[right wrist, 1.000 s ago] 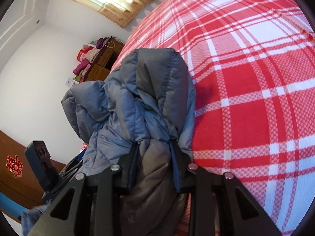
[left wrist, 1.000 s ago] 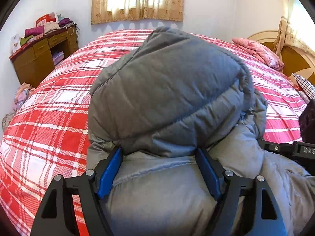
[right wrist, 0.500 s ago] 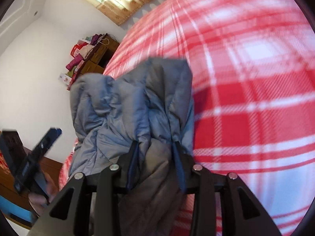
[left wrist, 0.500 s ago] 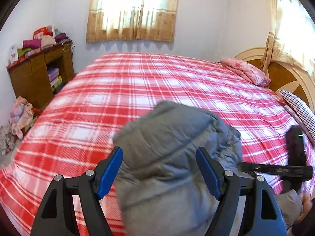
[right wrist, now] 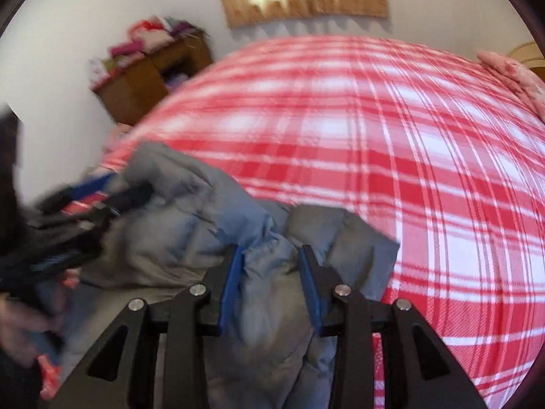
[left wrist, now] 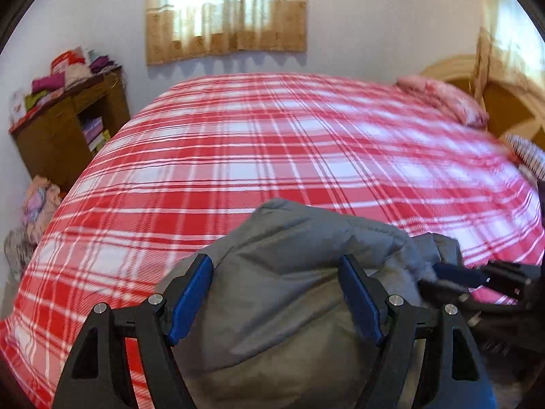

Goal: Fold large clothes

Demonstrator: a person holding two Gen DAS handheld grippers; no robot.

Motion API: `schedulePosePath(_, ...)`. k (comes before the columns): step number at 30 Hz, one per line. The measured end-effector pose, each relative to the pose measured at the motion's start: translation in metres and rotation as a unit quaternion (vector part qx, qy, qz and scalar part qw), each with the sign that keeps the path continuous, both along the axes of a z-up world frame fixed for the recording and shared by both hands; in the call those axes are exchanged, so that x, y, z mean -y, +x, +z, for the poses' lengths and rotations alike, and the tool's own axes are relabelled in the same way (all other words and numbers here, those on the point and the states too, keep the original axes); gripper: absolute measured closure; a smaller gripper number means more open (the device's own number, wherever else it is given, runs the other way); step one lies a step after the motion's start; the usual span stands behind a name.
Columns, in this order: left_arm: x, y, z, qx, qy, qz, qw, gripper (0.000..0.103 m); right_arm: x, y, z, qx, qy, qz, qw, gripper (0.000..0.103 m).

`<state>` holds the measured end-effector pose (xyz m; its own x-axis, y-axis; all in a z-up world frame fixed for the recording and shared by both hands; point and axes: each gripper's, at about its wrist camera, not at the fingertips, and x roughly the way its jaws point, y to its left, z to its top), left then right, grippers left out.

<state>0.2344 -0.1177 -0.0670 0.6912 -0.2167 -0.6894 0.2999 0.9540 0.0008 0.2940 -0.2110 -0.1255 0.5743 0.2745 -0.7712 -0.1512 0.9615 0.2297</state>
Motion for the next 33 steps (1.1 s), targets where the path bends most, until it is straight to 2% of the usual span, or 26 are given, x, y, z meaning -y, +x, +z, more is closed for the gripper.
schedulePosePath(4, 0.02, 0.006, -0.021, -0.013, 0.025, -0.011, 0.9995, 0.015, 0.026, -0.009, -0.021, 0.006, 0.058, -0.038, 0.998, 0.066)
schedulePosePath(7, 0.03, 0.009, -0.033, -0.01, 0.054, -0.013, 0.9984, 0.012, 0.025, -0.014, -0.024, 0.025, 0.058, -0.05, 0.997, 0.068)
schedulePosePath(11, 0.039, 0.009, -0.043, -0.002, 0.085, -0.007, 0.9963, 0.012, 0.022, -0.013, -0.023, 0.023, 0.05, -0.051, 0.997, 0.068)
schedulePosePath(15, 0.037, 0.008, -0.039, -0.015, 0.095, -0.017, 0.9953, 0.012, 0.021, -0.016, -0.015, 0.02, 0.039, -0.036, 0.998, 0.067)
schedulePosePath(18, 0.028, -0.01, -0.021, -0.011, 0.102, -0.029, 0.9943, 0.012, 0.031, -0.041, 0.013, 0.029, 0.036, -0.026, 0.999, 0.061)
schedulePosePath(22, -0.011, -0.053, 0.014, 0.018, 0.079, -0.032, 0.9962, 0.012, 0.04, -0.09, 0.069, 0.087, 0.025, 0.009, 0.996, 0.061)
schedulePosePath(25, -0.039, -0.083, 0.024, 0.02, 0.048, -0.044, 0.9977, 0.012, 0.042, -0.129, 0.097, 0.094, 0.072, 0.045, 0.992, 0.058)
schedulePosePath(26, -0.045, -0.092, 0.024, 0.021, 0.043, -0.045, 0.9978, 0.012, 0.04, -0.138, 0.098, 0.091, 0.081, 0.051, 0.991, 0.054)
schedulePosePath(29, -0.065, -0.115, 0.018, 0.011, 0.019, -0.03, 0.9993, 0.012, 0.034, -0.166, 0.084, 0.071, 0.113, 0.061, 0.989, 0.052)
schedulePosePath(30, -0.07, -0.119, 0.015, 0.004, 0.004, -0.029, 0.9996, 0.012, 0.031, -0.173, 0.071, 0.055, 0.12, 0.06, 0.989, 0.052)
schedulePosePath(33, -0.074, -0.119, -0.001, -0.026, -0.022, -0.02, 0.9992, 0.012, 0.022, -0.178, 0.029, 0.009, 0.1, 0.039, 0.994, 0.052)
